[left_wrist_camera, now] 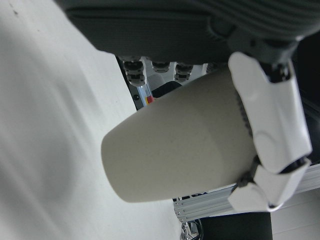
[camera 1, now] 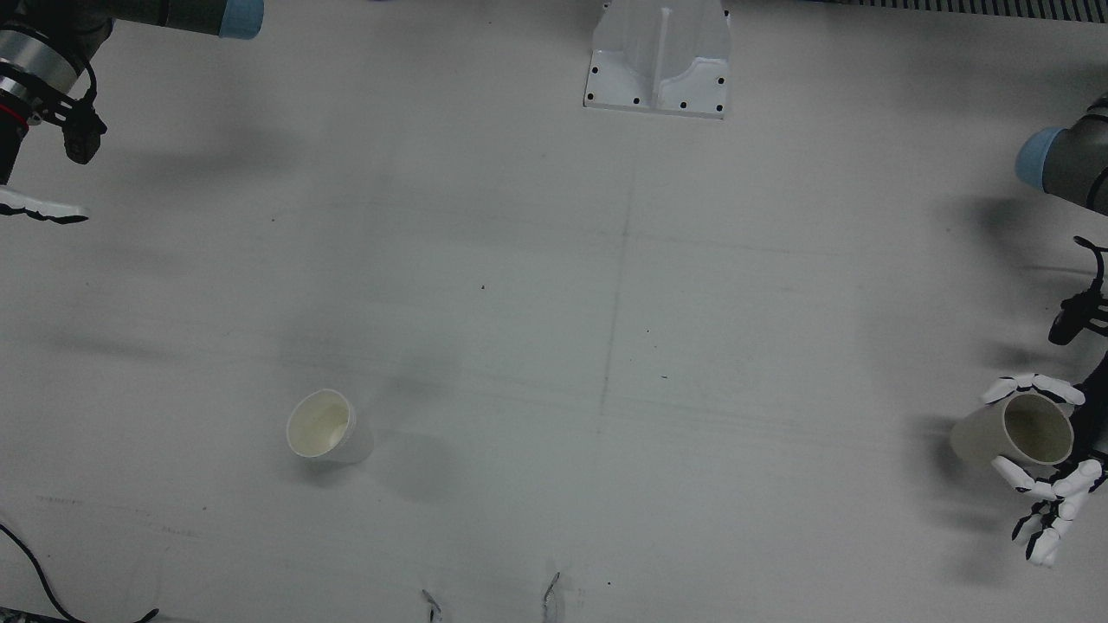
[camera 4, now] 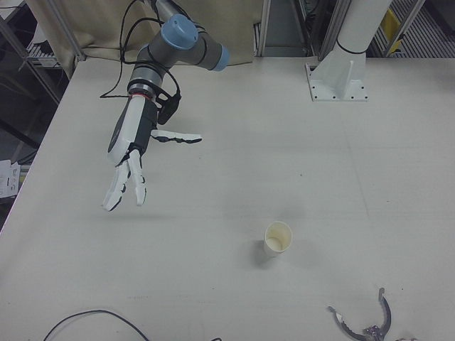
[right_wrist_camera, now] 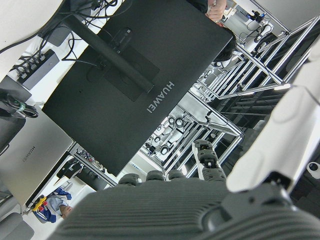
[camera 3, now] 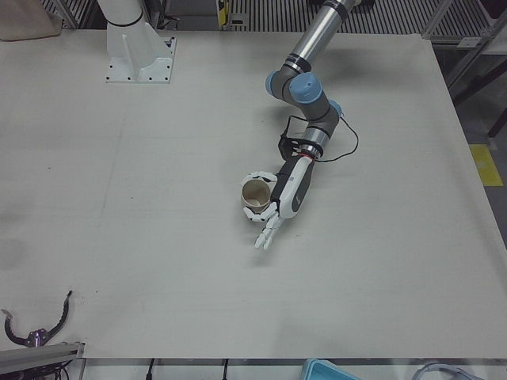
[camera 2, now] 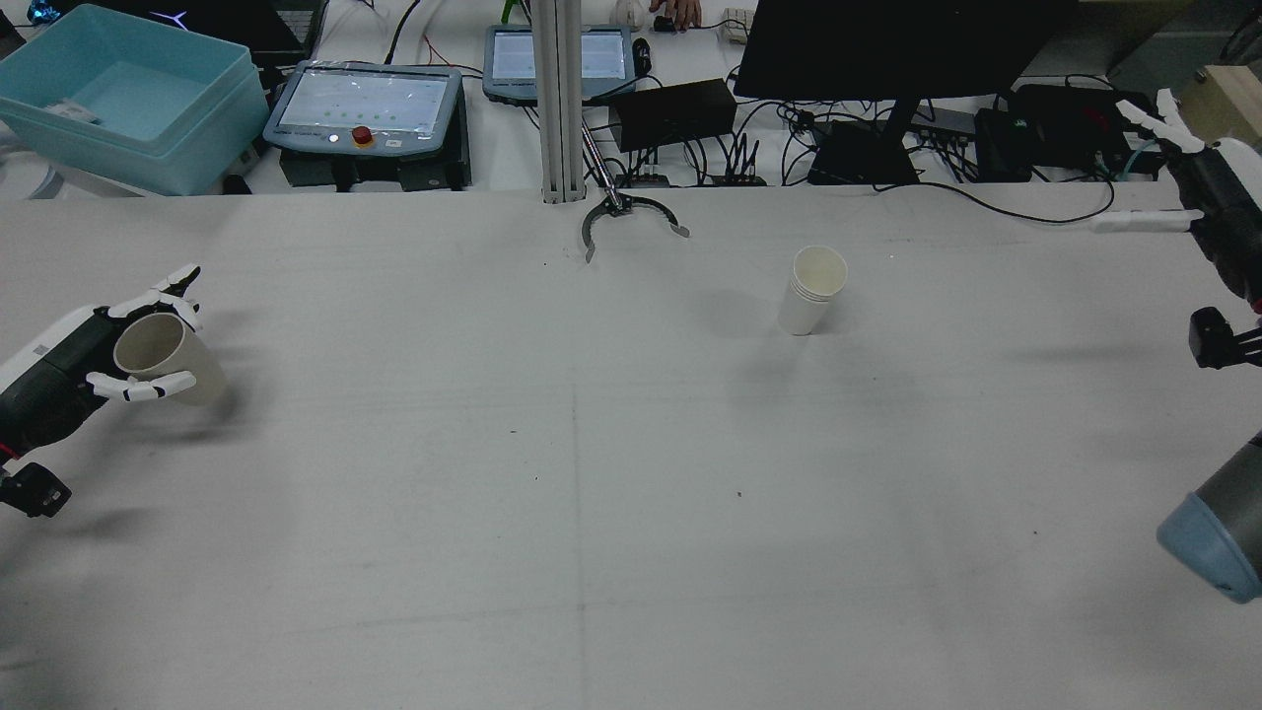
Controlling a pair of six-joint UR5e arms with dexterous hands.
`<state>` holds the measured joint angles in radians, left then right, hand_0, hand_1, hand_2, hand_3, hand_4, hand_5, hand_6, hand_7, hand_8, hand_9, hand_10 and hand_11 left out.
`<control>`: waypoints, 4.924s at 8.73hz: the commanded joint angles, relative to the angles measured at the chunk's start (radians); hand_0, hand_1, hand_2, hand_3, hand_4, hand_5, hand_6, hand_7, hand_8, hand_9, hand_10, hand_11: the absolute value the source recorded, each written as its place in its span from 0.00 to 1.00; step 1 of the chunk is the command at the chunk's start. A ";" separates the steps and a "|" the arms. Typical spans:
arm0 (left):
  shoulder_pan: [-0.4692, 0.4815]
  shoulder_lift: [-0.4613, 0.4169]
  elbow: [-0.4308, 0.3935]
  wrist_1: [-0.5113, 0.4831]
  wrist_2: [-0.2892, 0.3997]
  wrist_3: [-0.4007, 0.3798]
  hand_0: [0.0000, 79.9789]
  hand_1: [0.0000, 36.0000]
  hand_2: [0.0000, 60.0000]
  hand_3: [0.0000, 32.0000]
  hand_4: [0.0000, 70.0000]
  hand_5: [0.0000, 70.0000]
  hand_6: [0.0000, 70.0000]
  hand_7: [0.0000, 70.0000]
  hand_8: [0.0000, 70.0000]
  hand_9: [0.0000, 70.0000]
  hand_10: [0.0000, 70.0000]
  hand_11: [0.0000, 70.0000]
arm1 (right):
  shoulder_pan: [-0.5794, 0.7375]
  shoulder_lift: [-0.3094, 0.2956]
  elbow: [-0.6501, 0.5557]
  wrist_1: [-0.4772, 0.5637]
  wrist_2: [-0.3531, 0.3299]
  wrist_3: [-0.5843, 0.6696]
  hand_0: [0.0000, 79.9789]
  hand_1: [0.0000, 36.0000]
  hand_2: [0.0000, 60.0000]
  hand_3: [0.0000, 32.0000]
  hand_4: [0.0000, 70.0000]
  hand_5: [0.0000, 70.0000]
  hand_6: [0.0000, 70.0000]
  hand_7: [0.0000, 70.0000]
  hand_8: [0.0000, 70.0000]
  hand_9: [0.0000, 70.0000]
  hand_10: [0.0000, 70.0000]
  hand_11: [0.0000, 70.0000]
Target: Pour water
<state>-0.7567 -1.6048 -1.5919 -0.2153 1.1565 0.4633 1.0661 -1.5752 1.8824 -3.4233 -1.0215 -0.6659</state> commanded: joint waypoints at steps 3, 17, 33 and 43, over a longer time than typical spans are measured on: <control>0.000 -0.003 -0.089 0.097 0.003 -0.012 0.55 1.00 1.00 0.00 0.45 0.76 0.04 0.13 0.00 0.03 0.07 0.13 | -0.139 0.247 -0.442 0.314 0.090 0.044 0.56 0.25 0.02 0.00 0.07 0.03 0.00 0.00 0.02 0.00 0.00 0.00; -0.007 -0.001 -0.174 0.179 0.006 -0.034 0.57 1.00 1.00 0.00 0.43 0.78 0.04 0.13 0.00 0.03 0.07 0.13 | -0.356 0.328 -0.565 0.337 0.302 0.261 0.59 0.39 0.09 0.00 0.04 0.09 0.01 0.02 0.00 0.00 0.00 0.00; -0.006 0.000 -0.169 0.179 0.006 -0.035 0.57 1.00 1.00 0.00 0.43 0.76 0.04 0.13 0.00 0.03 0.07 0.13 | -0.445 0.486 -0.660 0.340 0.336 0.169 0.58 0.37 0.13 0.00 0.08 0.09 0.04 0.05 0.00 0.00 0.00 0.01; -0.019 0.029 -0.172 0.180 0.005 -0.072 0.56 1.00 1.00 0.00 0.42 0.76 0.03 0.12 0.00 0.03 0.07 0.13 | -0.446 0.495 -0.660 0.342 0.334 0.169 0.58 0.24 0.23 0.00 0.28 0.82 0.60 0.81 0.60 0.82 0.28 0.42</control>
<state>-0.7737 -1.5763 -1.7631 -0.0342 1.1601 0.3925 0.6205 -1.0870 1.2226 -3.0817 -0.6862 -0.4970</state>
